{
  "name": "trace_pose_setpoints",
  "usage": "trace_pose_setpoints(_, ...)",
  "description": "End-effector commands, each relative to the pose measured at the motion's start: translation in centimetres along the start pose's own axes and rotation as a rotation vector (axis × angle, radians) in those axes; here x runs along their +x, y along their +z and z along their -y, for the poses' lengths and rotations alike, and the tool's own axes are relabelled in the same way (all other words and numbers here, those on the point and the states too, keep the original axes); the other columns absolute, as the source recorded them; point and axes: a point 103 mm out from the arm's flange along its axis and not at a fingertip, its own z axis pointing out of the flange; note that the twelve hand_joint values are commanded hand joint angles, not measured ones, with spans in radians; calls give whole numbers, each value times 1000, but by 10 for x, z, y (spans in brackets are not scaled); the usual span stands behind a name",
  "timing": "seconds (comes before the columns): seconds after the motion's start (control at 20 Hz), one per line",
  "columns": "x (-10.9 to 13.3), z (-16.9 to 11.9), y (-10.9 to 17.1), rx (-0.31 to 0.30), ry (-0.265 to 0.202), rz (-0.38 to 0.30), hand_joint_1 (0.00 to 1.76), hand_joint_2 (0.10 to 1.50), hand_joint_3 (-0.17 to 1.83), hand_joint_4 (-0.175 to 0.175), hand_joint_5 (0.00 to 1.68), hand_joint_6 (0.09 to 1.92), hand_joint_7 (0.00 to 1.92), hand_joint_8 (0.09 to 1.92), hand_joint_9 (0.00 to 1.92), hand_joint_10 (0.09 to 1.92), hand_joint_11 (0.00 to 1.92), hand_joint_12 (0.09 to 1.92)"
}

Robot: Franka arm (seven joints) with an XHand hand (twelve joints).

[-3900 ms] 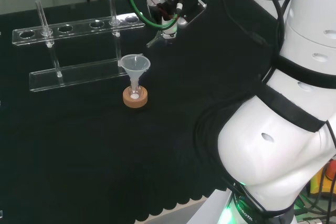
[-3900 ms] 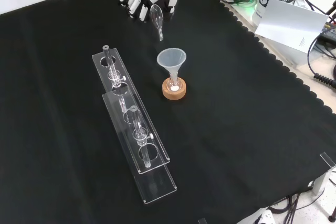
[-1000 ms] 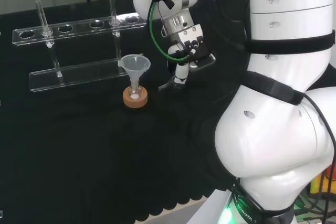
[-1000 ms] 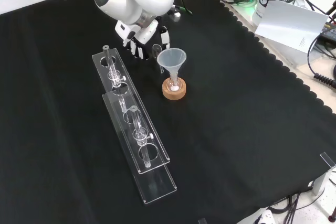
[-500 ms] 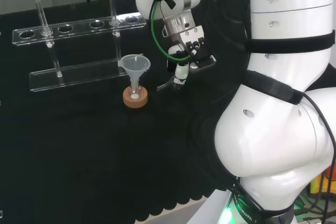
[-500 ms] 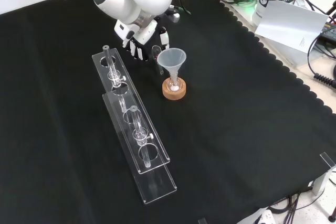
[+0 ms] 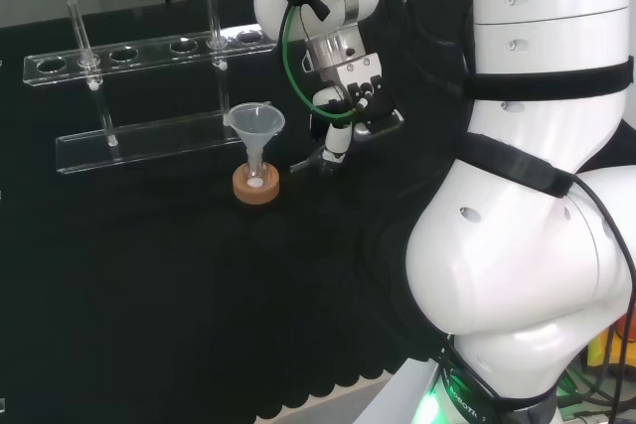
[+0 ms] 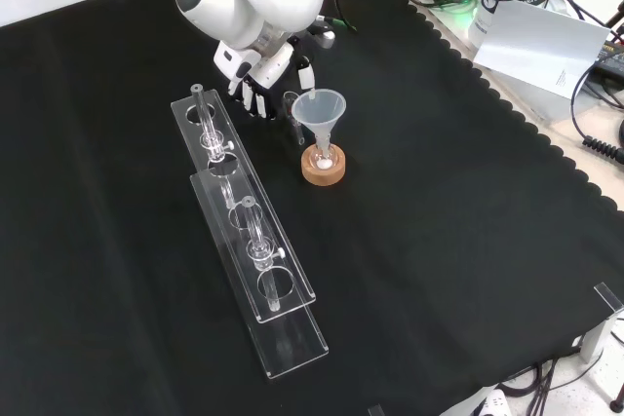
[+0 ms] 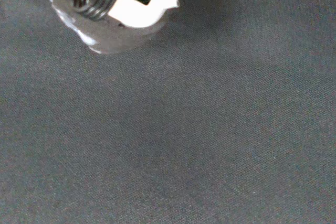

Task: Put the weighing funnel back on the table.

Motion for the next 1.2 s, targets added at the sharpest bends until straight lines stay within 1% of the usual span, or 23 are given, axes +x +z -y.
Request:
trace_pose_setpoints(0.05,6,-4,3,-23,-15,2,1030,886,445,175,1005,1042,555,713,716,600,226,1356)
trace_pose_setpoints(0.3,9,-7,5,-55,-18,-4,1029,889,440,175,1003,1043,554,714,715,601,226,1356)
trace_pose_setpoints(0.55,6,-8,5,-62,-22,-16,1029,892,436,175,1002,1044,552,715,713,601,227,1356)
trace_pose_setpoints(0.7,11,-7,4,-63,-8,-7,1028,894,433,175,1001,1044,551,715,713,602,228,1356)
trace_pose_setpoints(0.85,8,-8,7,-61,-10,-18,1028,896,430,175,1000,1045,549,716,712,603,229,1356)
trace_pose_setpoints(0.95,6,-9,8,-61,-11,-13,1027,897,428,175,999,1046,547,716,711,603,229,1356)
trace_pose_setpoints(1.2,9,-8,10,-64,-4,-6,1010,958,335,175,964,1076,526,735,692,620,230,1357)
